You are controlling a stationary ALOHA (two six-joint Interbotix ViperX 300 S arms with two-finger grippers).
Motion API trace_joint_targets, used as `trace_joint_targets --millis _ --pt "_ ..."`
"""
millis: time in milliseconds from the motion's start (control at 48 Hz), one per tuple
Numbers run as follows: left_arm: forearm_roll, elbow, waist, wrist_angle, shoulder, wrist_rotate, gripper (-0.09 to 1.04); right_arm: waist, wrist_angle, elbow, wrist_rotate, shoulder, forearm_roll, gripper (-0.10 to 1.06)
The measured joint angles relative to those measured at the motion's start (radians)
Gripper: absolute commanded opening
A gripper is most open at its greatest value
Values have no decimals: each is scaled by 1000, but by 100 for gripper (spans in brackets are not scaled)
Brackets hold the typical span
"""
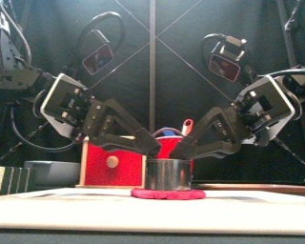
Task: Get the cutter from the drawer then cut the dough then place the extra dough in the bowl
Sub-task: Cut the dough
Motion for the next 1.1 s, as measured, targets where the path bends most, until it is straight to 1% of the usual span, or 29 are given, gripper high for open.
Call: trace_joint_targets --millis 104,271,417,771,1000,1104 --pt "3 0 0 0 0 12 71 0 8 0 0 0 0 62" --pt "5 -6 0 0 0 38 61 -2 11 -5 -6 0 0 62" --pt "5 -14 5 14 0 38 57 -2 12 -12 -8 0 -3 62" --pt "-11 -23 11 150 -11 37 55 -8 31 -14 -14 0 -6 62" --pt "-31 -18 8 163 -20 37 55 -14 77 -12 -12 -18 -23 62" --pt "-32 -18 8 164 -20 35 55 -17 87 -3 -14 -28 -28 59"
